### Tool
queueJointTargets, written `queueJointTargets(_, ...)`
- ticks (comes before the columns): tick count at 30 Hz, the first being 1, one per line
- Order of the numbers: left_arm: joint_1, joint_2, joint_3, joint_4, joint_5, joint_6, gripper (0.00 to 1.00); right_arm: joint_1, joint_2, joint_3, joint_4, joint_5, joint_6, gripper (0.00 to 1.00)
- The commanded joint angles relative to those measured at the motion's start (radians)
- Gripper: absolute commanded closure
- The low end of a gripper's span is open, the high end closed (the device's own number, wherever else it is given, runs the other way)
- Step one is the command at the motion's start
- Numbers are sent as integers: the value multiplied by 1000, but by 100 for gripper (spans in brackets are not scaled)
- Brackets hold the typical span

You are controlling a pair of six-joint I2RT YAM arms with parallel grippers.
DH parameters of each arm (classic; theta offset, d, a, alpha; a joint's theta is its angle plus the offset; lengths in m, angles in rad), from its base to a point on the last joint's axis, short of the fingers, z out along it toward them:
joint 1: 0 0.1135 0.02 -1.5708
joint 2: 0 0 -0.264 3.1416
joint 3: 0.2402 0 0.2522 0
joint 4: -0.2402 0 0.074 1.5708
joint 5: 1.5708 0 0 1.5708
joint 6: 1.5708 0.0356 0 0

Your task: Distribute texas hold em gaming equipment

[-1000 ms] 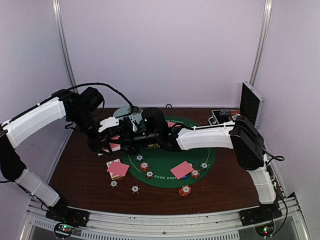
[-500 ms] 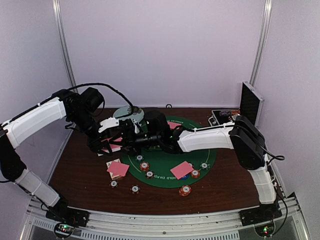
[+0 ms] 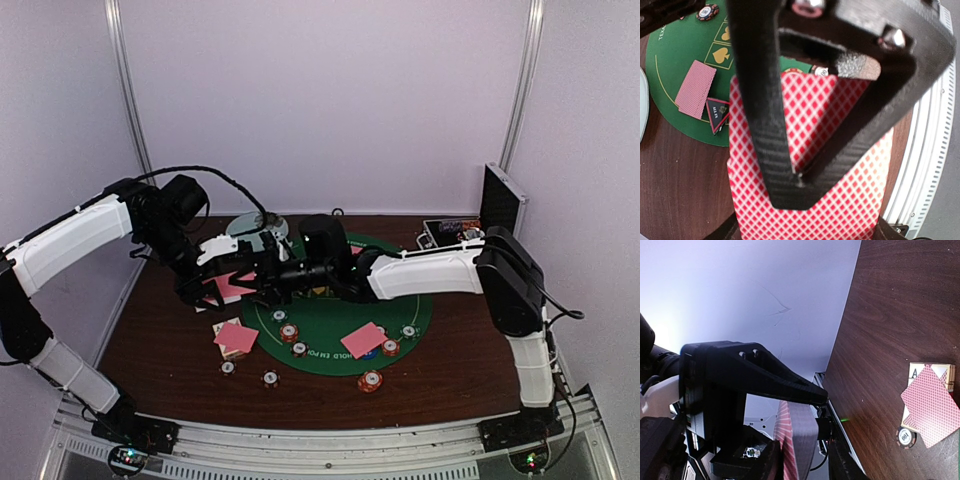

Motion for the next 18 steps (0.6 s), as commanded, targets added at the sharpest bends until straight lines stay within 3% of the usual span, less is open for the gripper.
queueJointTargets(1,4,-16,18,16,18,11,100,-16,-59,-35,-56,8,-27,67)
queueJointTargets(7,4,-15,18,16,16,13,100,-18,-92,-40,-84,9,-42,74)
queueJointTargets(18,4,-14,21,15,17,12,100,-27,-123,-45,-144,4,-59,76)
